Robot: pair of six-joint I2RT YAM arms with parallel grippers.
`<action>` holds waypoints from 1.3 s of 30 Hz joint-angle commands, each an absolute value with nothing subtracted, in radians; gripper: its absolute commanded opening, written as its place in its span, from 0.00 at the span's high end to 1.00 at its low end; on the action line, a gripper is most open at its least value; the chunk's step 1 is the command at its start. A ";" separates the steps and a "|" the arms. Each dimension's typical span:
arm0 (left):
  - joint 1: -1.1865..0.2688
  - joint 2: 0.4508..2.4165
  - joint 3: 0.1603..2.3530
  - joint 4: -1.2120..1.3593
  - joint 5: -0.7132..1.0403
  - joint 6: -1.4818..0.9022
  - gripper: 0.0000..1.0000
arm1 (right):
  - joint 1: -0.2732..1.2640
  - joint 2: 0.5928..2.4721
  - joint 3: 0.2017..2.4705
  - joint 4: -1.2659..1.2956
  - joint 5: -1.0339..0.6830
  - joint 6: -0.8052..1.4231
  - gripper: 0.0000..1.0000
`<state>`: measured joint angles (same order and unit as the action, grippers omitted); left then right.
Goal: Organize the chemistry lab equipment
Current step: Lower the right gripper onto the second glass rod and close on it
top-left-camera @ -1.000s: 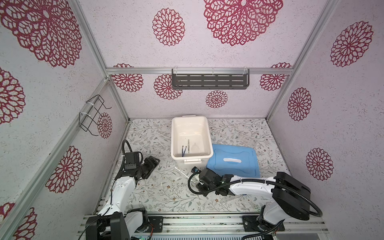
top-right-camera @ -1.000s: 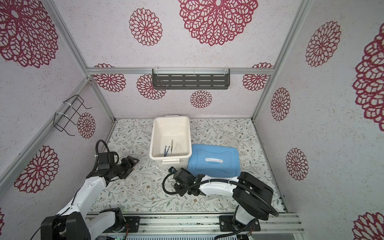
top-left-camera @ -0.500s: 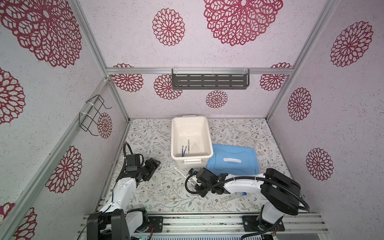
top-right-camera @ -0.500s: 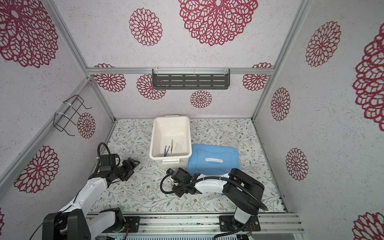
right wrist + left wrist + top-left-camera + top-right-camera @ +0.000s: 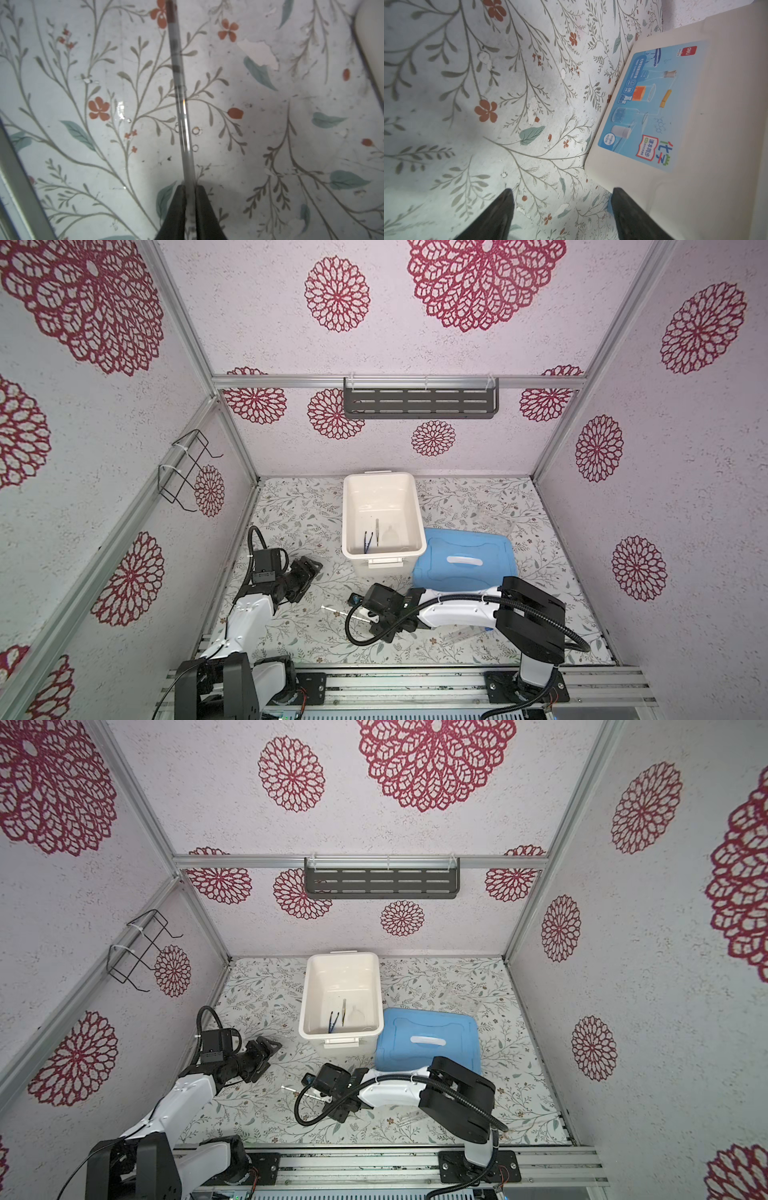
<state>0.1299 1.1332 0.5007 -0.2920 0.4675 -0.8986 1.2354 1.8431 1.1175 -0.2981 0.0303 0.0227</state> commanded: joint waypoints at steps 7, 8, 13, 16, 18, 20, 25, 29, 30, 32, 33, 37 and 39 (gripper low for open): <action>0.133 1.083 0.500 -0.433 0.479 -0.876 0.23 | 1.234 1.895 1.204 -0.516 0.007 -0.083 0.86; 0.134 1.066 0.504 -0.457 0.465 -0.874 0.23 | 1.235 1.900 1.217 -0.531 0.002 -0.087 0.86; 0.137 0.997 0.529 -0.547 0.387 -0.862 0.24 | 1.233 1.966 1.337 -0.721 -0.028 -0.088 0.82; 0.151 0.974 0.535 -0.569 0.385 -0.862 0.24 | 1.233 2.023 1.413 -0.843 -0.043 -0.082 0.79; 0.175 0.968 0.537 -0.578 0.402 -0.861 0.24 | 1.231 2.050 1.441 -0.885 -0.048 -0.081 0.78; 0.204 0.965 0.535 -0.581 0.429 -0.862 0.24 | 1.230 2.083 1.474 -0.923 -0.042 -0.083 0.78; 0.244 0.952 0.528 -0.594 0.460 -0.866 0.24 | 1.230 2.178 1.560 -0.983 -0.015 -0.087 0.83; 0.244 0.946 0.519 -0.604 0.473 -0.899 0.25 | 1.235 2.229 1.613 -1.014 0.023 -0.081 0.90; 0.244 0.948 0.515 -0.604 0.491 -0.918 0.25 | 1.235 2.230 1.624 -1.018 0.033 -0.074 0.90; 0.244 0.948 0.506 -0.602 0.532 -0.955 0.26 | 1.234 2.222 1.642 -1.023 0.032 -0.063 0.91; 0.245 0.948 0.500 -0.600 0.549 -0.971 0.26 | 1.235 2.215 1.650 -1.026 0.030 -0.056 0.92; 0.243 0.948 0.482 -0.584 0.569 -0.995 0.29 | 1.234 2.175 1.663 -1.004 0.018 -0.036 0.93; 0.243 0.961 0.479 -0.587 0.579 -0.999 0.32 | 1.234 2.152 1.661 -0.977 0.018 -0.022 0.95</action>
